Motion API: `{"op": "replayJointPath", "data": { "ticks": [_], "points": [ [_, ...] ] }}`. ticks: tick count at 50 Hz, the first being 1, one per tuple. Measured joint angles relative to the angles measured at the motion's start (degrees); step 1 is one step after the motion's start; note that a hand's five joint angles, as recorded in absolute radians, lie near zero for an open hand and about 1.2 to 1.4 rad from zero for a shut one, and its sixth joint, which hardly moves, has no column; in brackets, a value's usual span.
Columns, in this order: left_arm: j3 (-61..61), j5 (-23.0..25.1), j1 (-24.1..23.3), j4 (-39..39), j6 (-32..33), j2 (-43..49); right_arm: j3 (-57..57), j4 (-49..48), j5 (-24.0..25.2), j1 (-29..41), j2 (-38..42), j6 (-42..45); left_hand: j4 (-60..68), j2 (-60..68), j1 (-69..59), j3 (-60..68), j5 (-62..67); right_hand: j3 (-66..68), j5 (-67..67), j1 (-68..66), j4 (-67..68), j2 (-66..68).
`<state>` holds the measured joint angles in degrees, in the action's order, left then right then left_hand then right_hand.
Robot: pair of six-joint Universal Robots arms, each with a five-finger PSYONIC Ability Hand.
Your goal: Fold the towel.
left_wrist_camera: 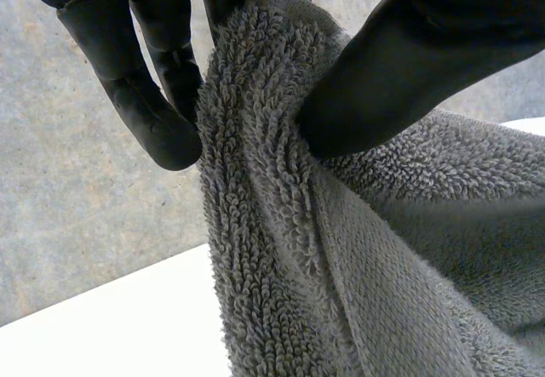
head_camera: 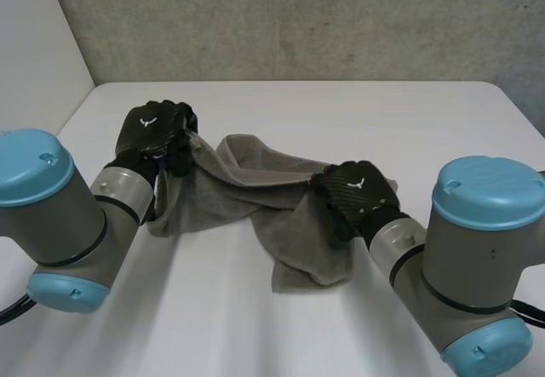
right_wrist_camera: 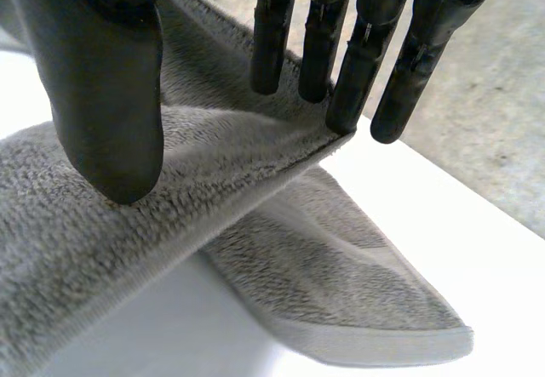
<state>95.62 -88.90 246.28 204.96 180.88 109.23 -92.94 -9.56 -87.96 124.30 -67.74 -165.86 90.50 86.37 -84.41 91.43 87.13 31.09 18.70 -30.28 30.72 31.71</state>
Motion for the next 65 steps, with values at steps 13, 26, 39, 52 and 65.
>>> {"op": "replayJointPath", "data": {
  "ticks": [13,26,39,52,65],
  "points": [
    [0.4,0.0,0.1,0.0,0.0,-1.4,-0.4,-1.2,-0.3,-2.5,-0.1,-5.4,0.0,0.0,0.0,0.0,0.0,-7.3,-5.4,6.4,-6.8,-8.3],
    [0.5,-0.1,0.7,0.0,0.0,-1.8,0.8,1.3,2.2,-4.2,-5.4,-7.5,0.0,0.0,0.0,0.0,0.0,12.6,14.8,-13.5,13.2,12.1],
    [0.4,-0.1,1.3,0.0,-0.1,-2.1,3.7,7.7,4.5,-10.0,-5.8,-7.9,0.0,0.0,0.0,0.0,0.0,-16.9,-15.5,16.1,-15.9,-17.6],
    [0.4,-0.1,1.3,-0.1,-0.5,-4.4,7.1,7.5,6.7,-9.7,8.0,-19.0,0.0,0.0,0.0,0.0,0.0,-17.1,-15.4,16.8,-15.9,-17.6],
    [-0.3,0.1,1.3,0.0,-0.4,-5.9,14.6,10.4,15.6,-9.6,15.6,-33.0,0.0,0.0,0.0,0.0,0.0,34.7,37.9,-36.6,35.5,35.5]
  ]
}}
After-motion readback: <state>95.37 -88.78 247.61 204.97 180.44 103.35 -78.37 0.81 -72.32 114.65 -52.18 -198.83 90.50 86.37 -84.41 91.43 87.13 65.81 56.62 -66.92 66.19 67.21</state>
